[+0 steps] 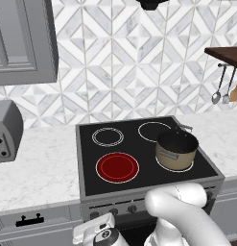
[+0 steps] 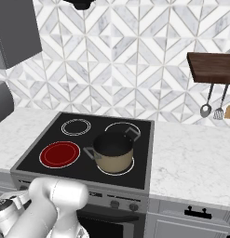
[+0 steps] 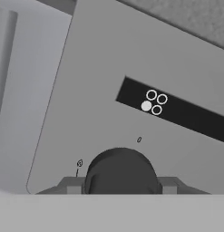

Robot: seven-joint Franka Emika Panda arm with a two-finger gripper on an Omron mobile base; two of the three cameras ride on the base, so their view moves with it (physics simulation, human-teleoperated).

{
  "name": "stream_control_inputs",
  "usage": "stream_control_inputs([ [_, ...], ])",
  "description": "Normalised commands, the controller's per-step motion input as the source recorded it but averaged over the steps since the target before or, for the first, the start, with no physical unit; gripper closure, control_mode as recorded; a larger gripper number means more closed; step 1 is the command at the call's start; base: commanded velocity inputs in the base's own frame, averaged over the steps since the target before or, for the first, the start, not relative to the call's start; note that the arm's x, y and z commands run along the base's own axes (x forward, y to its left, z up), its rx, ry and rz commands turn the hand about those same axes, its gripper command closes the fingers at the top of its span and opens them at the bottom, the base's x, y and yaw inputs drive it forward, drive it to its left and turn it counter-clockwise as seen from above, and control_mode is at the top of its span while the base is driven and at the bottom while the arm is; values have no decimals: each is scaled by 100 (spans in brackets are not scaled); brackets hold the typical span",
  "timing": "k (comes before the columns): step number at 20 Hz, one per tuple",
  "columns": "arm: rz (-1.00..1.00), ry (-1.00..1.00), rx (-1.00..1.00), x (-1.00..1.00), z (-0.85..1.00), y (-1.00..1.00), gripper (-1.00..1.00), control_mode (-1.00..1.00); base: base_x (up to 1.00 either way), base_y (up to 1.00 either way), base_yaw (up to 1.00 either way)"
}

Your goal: Turn off the front left burner of the stove.

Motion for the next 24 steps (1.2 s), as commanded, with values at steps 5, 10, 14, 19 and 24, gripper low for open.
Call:
stream_control_inputs([
  [5, 0, 1, 13, 0, 0, -4, 100, -100, 0, 0, 0],
  [10, 0, 0, 22, 0, 0, -11, 100, -100, 0, 0, 0],
  [14, -1, 0, 24, 0, 0, -8, 100, -100, 0, 0, 0],
  [19, -3, 0, 24, 0, 0, -3, 100, -100, 0, 0, 0],
  [24, -5, 3, 23, 0, 0, 0, 100, -100, 0, 0, 0],
])
